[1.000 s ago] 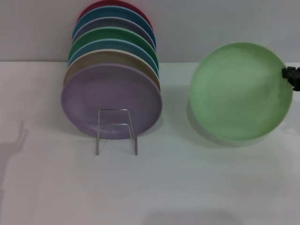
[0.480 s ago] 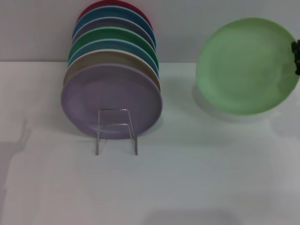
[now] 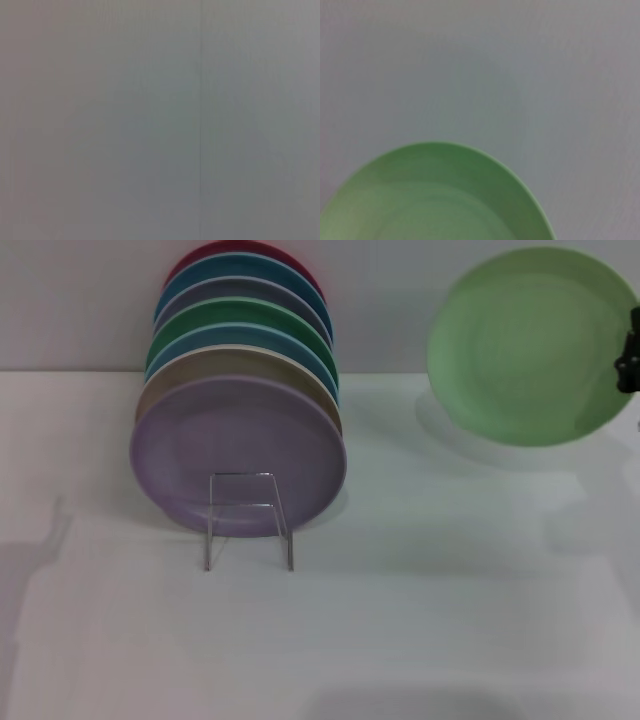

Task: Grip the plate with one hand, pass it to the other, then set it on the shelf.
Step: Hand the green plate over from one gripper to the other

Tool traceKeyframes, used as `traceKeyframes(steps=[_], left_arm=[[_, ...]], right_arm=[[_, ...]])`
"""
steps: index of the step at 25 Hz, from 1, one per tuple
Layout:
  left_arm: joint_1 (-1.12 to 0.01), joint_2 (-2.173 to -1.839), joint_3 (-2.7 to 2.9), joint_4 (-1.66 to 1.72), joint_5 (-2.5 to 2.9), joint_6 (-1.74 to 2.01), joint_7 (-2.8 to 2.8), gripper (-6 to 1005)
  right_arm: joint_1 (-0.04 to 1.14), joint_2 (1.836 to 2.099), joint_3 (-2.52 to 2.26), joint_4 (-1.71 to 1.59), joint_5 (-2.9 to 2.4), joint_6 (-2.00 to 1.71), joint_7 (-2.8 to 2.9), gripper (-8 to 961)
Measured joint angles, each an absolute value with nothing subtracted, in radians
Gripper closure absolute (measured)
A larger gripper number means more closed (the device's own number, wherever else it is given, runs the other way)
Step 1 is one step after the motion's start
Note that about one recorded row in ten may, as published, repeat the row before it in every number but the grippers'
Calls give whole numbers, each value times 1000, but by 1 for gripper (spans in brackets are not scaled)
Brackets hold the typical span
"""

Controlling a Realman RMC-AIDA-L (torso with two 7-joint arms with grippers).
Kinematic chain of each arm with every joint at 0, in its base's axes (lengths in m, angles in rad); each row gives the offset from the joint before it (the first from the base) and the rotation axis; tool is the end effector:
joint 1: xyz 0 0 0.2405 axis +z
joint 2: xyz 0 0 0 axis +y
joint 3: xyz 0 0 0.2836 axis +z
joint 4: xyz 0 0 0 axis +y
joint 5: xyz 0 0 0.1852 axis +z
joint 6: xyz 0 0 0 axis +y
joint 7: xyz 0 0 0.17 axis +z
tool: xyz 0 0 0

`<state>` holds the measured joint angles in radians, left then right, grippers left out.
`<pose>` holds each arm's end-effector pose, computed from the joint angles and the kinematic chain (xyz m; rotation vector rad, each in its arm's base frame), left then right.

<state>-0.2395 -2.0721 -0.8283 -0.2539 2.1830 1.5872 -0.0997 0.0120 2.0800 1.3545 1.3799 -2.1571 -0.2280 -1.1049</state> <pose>-0.3278 0.2833 0.0378 -1.2987 -0.3430 -0.9024 0.2621 0.3504 0.0420 -1.5990 0.3176 0.2565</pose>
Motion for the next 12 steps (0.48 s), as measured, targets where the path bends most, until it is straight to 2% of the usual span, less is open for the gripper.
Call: traceKeyframes(steps=[7,12], left_arm=[[-248,-2071,-827,-258,2183,1591,-100,153],[-247,-2072,-817,-258,2183,1592,-100,153]], right_arm=[[62,2076,1119,1170,-2176,-761,-891,937],[93,2076,1081,1014,-2270,-962,-661,937]])
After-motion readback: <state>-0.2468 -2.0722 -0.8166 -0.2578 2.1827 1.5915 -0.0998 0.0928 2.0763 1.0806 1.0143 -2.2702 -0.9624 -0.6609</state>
